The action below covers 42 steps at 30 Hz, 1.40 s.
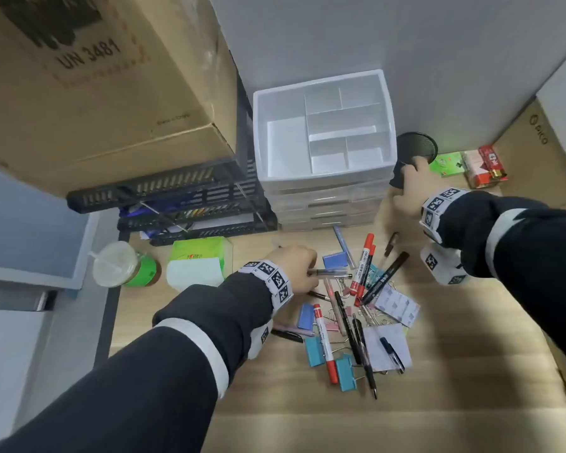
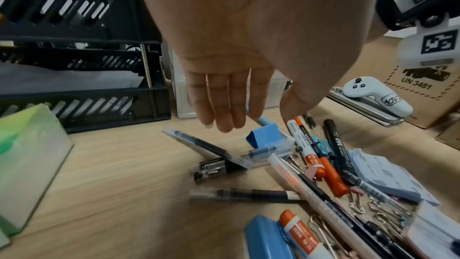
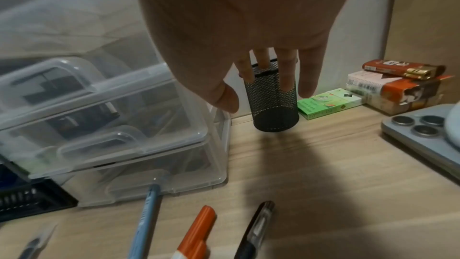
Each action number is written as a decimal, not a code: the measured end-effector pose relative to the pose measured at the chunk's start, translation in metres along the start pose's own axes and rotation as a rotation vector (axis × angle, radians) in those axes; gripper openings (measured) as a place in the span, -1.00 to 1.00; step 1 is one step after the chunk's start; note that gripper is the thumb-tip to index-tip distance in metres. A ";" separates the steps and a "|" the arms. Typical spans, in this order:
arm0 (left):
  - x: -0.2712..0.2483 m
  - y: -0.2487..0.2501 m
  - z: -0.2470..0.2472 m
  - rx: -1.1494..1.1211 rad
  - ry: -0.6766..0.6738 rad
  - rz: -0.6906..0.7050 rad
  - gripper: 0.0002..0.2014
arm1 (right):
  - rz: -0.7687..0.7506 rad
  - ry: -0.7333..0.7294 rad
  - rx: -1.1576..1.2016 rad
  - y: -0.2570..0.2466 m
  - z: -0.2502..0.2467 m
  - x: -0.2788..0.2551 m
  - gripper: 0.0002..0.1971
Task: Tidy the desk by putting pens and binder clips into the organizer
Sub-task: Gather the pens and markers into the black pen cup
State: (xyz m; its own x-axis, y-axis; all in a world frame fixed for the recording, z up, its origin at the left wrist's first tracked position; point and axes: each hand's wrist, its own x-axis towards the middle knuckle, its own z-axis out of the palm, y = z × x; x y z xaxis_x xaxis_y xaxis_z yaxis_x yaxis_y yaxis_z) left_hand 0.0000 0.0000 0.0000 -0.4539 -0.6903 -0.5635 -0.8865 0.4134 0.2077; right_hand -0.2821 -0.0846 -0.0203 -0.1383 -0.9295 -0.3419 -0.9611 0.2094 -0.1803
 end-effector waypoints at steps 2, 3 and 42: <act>0.006 -0.003 0.000 -0.015 -0.023 -0.037 -0.69 | 0.006 -0.003 -0.005 -0.001 0.000 0.006 -0.46; 0.007 -0.005 0.001 -0.025 -0.032 -0.048 -0.68 | 0.002 -0.006 -0.013 -0.001 0.001 0.008 -0.48; -0.009 0.014 -0.017 -0.648 0.102 -0.115 -0.64 | -0.134 -0.651 0.700 -0.071 -0.004 -0.109 -0.91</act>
State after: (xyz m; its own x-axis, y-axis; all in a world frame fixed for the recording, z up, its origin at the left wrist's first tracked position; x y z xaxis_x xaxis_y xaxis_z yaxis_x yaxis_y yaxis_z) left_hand -0.0102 0.0022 0.0215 -0.3314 -0.7747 -0.5385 -0.7896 -0.0847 0.6078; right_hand -0.1996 0.0002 0.0336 0.3244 -0.6528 -0.6846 -0.5699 0.4427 -0.6922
